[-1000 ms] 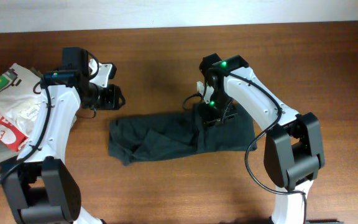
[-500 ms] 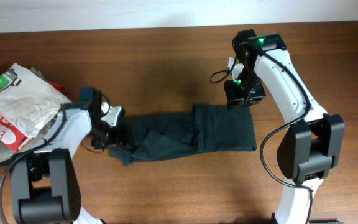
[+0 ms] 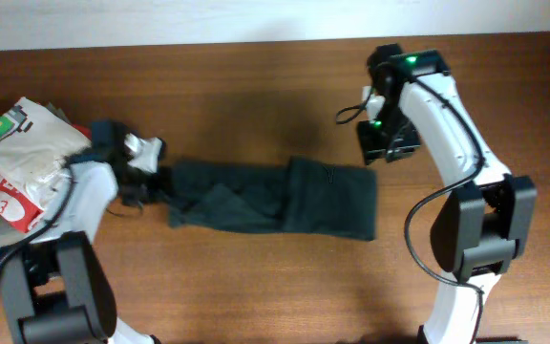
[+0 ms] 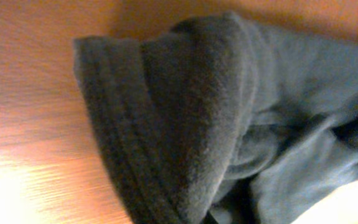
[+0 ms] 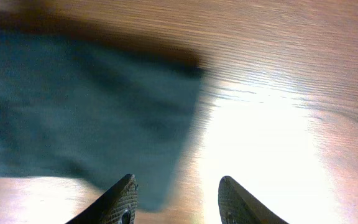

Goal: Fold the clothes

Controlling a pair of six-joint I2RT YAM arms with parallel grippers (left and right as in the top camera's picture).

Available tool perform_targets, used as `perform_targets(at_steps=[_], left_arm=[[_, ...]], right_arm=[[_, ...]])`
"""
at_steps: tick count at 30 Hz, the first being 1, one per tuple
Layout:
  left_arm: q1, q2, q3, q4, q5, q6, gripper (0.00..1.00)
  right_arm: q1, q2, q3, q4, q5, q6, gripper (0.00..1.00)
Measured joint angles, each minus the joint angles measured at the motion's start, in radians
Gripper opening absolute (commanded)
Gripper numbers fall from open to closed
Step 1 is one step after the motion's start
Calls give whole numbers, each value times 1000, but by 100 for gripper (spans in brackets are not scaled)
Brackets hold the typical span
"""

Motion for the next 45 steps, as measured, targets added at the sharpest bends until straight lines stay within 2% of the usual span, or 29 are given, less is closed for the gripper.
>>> perform_targets(at_steps=[2, 5, 7, 12, 16, 17, 18, 19, 20, 23, 26, 29, 31, 35, 36, 39, 41, 42, 43, 44, 45], left_arm=[[82, 1, 162, -87, -33, 0, 0], [100, 2, 318, -229, -61, 0, 0], [25, 2, 379, -270, -33, 0, 1], [-391, 2, 389, -224, 2, 0, 2], [-594, 59, 392, -217, -22, -1, 2], [-624, 85, 392, -214, -24, -3, 5], [-645, 108, 392, -203, -27, -4, 20], [-665, 125, 392, -183, -30, -7, 49], [-683, 135, 392, -162, -30, -12, 53], [-724, 137, 402, -157, 5, -19, 55], [-707, 146, 598, -261, 85, -10, 56], [-547, 133, 840, -388, -7, 5, 59], [-456, 132, 850, -396, -34, 4, 61], [-263, 141, 849, -405, -75, -1, 64], [-232, 145, 849, -412, -79, -1, 64], [-167, 184, 849, -428, -83, -2, 69], [-164, 227, 848, -429, -111, -4, 69], [-165, 234, 848, -428, -124, -4, 69], [-165, 242, 848, -431, -135, -4, 69], [-165, 244, 848, -430, -142, -4, 69], [-165, 244, 848, -431, -144, -4, 69]], right_arm=[[-98, 0, 0, 1, 15, 0, 49], [-212, 0, 0, 2, 23, -1, 50], [-240, 0, 0, 0, 24, 0, 50], [-239, 0, 0, 0, 23, 0, 50], [-239, 0, 0, -3, 23, 0, 50], [-239, 0, 0, -3, 23, 0, 50], [-239, 0, 0, -3, 23, 0, 50], [-239, 0, 0, -3, 23, 0, 50], [-239, 0, 0, -3, 23, 0, 52], [-239, 0, 0, -3, 24, -1, 58], [-239, 0, 0, -4, 16, 0, 60], [-224, 0, 0, -3, -163, -97, 67], [-181, 0, 0, -2, -254, -148, 72], [27, 0, -14, 31, -377, -197, 76], [100, 0, -53, 106, -400, -182, 77], [185, 3, -158, 261, -430, -141, 76], [239, 6, -246, 381, -444, -121, 68], [260, 10, -274, 423, -447, -108, 59], [283, 11, -302, 486, -452, -93, 43], [299, 11, -323, 520, -454, -73, 7], [309, 11, -328, 531, -454, -68, 4]])
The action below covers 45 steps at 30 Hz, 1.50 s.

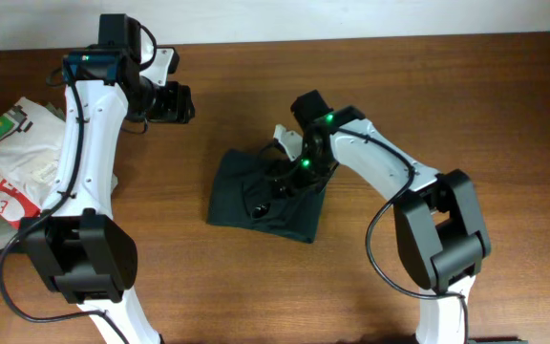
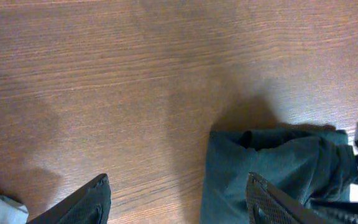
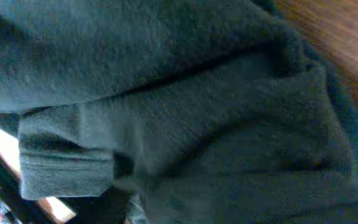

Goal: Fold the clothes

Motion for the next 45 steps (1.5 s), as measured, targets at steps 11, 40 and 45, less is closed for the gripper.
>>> perform_targets(at_steps=[11, 40, 45], left_arm=[[-63, 18, 0, -13, -6, 0, 69], [-470, 348, 0, 50, 2, 23, 68], [-470, 348, 0, 56, -1, 23, 68]], right_arm=[[-322, 2, 52, -461, 182, -10, 20], [-547, -61, -120, -491, 274, -117, 50], [-544, -110, -45, -607, -1, -303, 50]])
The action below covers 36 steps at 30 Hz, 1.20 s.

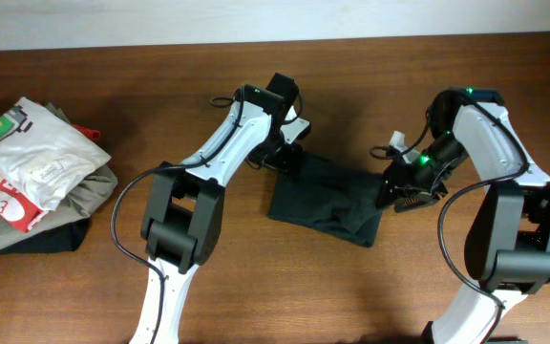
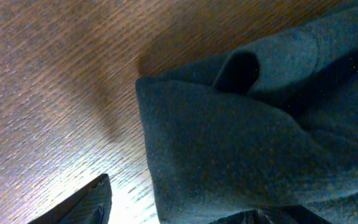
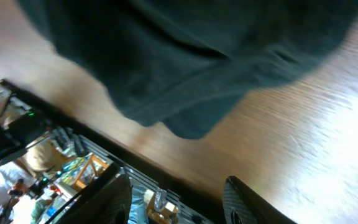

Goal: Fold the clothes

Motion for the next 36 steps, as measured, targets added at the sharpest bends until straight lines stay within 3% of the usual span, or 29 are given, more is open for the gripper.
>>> perform_targets(at_steps=[4, 9, 10, 11, 12, 15, 17, 19, 22, 27, 29, 31, 33, 35, 36], left_arm=[[0, 0, 0, 3, -1, 0, 68], [0, 0, 0, 4, -1, 0, 68], [0, 0, 0, 5, -1, 0, 68], [0, 0, 0, 5, -1, 0, 68], [0, 0, 0, 5, -1, 0, 68], [0, 0, 0, 5, 0, 0, 68], [-1, 0, 0, 4, 2, 0, 68], [-6, 0, 0, 1, 13, 0, 68], [-8, 0, 0, 0, 18, 0, 68], [-7, 0, 0, -11, 14, 0, 69], [-6, 0, 0, -15, 14, 0, 69], [-7, 0, 0, -35, 20, 0, 57], [-7, 0, 2, -119, 39, 5, 53], [-6, 11, 63, -186, 41, 7, 53], [-5, 15, 116, -209, 41, 7, 59]], right_arm=[[69, -8, -138, 112, -98, -19, 51], [126, -10, -223, 263, -111, 72, 53], [126, -10, -227, 286, -111, 95, 47], [126, -10, -231, 301, -111, 111, 18], [126, -10, -240, 320, -111, 132, 4], [126, -10, -257, 335, -111, 161, 4], [119, -10, -247, 223, -36, 167, 4], [77, -10, -236, 174, 114, 231, 9], [63, -10, -254, 182, 238, 293, 30], [61, -11, -328, 319, 428, 418, 43], [61, -13, -328, 391, 497, 453, 54], [61, -35, -309, 480, 621, 455, 58], [61, -26, -211, 583, 752, 471, 59], [59, -18, -18, 515, 792, 476, 62], [59, -10, 71, 412, 779, 476, 64]])
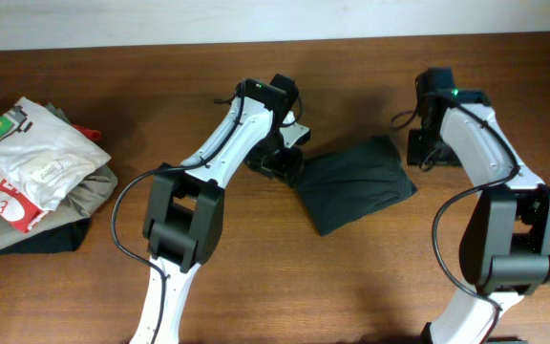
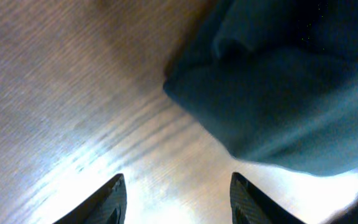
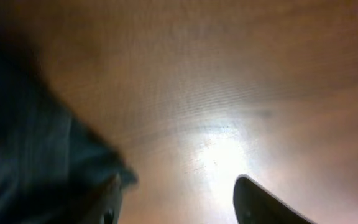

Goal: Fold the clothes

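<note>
A dark green garment (image 1: 356,182), folded into a compact tilted bundle, lies mid-table; it also shows in the left wrist view (image 2: 278,87) and blurred in the right wrist view (image 3: 23,137). My left gripper (image 1: 280,162) stands open beside its left edge, its fingertips (image 2: 114,193) over bare wood and holding nothing. My right gripper (image 1: 426,151) is open just off the bundle's upper right corner, with bare table between its fingers (image 3: 260,199).
A pile of other clothes (image 1: 31,172), white, red-printed and dark, sits at the table's left edge. The wooden table (image 1: 256,287) stretches bare in front. The back edge (image 1: 208,43) meets a white wall.
The bundle now lies further right and turned, more compact. My left gripper has come off its upper left corner and stands beside it. My right gripper went from its right side to the upper right corner.
First the garment lay as a long strip, my left gripper at its left end and the right above its right end. Then it lay folded shorter with the right gripper on it and the left far off. Later both grippers flanked it; now both are open beside the bundle.
</note>
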Controlling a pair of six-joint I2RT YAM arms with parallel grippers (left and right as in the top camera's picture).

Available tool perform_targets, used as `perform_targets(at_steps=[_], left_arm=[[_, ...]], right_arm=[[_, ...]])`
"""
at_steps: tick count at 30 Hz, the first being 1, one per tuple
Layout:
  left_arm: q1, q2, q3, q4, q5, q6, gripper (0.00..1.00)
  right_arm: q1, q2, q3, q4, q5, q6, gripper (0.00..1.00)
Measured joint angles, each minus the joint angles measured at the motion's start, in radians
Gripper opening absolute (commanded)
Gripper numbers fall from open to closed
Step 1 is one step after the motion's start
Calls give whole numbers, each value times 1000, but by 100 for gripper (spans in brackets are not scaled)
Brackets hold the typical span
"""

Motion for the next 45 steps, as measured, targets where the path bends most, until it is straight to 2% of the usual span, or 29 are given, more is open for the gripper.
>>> perform_targets(at_steps=[1, 3, 5, 6, 7, 9, 12, 13, 15, 16, 18, 19, 22, 24, 25, 29, 32, 34, 36, 38, 42, 45], left_arm=[[1, 9, 96, 14, -2, 0, 64], [6, 2, 243, 119, -7, -1, 65], [8, 2, 255, 173, 13, 1, 64], [8, 5, 255, 172, 43, 1, 59], [8, 14, 255, 166, 84, 12, 52], [6, 88, 258, 117, 158, 41, 46], [3, 208, 254, 68, 177, 75, 42], [3, 217, 252, 58, 176, 78, 36], [3, 224, 252, 29, 139, 83, 29], [3, 226, 252, 12, 129, 86, 23], [3, 226, 252, -101, 108, 90, 16], [3, 226, 252, -171, 105, 90, 16], [5, 226, 252, -277, 93, 91, 13], [17, 207, 251, -281, 21, 75, 13], [40, 147, 251, -315, -64, 43, 13], [115, -77, 179, -333, -162, -9, 13], [188, -307, 28, -338, -306, -111, 17], [239, -411, -144, -343, -351, -156, 17], [329, -420, -299, -296, -364, -193, 20], [423, -413, -370, -220, -367, -212, 40], [519, -413, -370, -232, -320, -225, 41], [523, -413, -370, -239, -306, -225, 41]], right_arm=[[0, -3, 89, -53, -30, 0, 66], [-1, -6, 156, -191, -158, 3, 70], [-1, -6, 137, -264, -273, 3, 70], [-1, -6, 99, -269, -318, 3, 70], [-1, -8, 24, -224, -348, 3, 70], [-1, -10, -78, -139, -367, 8, 69], [-1, -4, -219, 29, -378, 26, 69], [-1, -4, -242, 95, -378, 26, 69], [-1, -2, -257, 227, -372, 27, 68], [-1, -3, -264, 336, -357, 26, 68], [-1, -2, -262, 493, -343, 23, 69], [-1, -2, -261, 543, -365, -2, 69], [3, -2, -233, 532, -483, -103, 70], [44, -2, -224, 511, -502, -150, 75], [57, -2, -224, 509, -502, -161, 81], [21, -55, -224, 482, -365, -150, 83], [-41, -64, -220, 478, -261, -123, 83], [-49, -64, -219, 494, -243, -109, 83], [-48, -34, -217, 502, -240, -97, 82], [-44, 44, -216, 515, -253, -70, 83], [61, 77, -216, 526, -283, -55, 85], [246, 95, -209, 522, -311, -55, 85]])
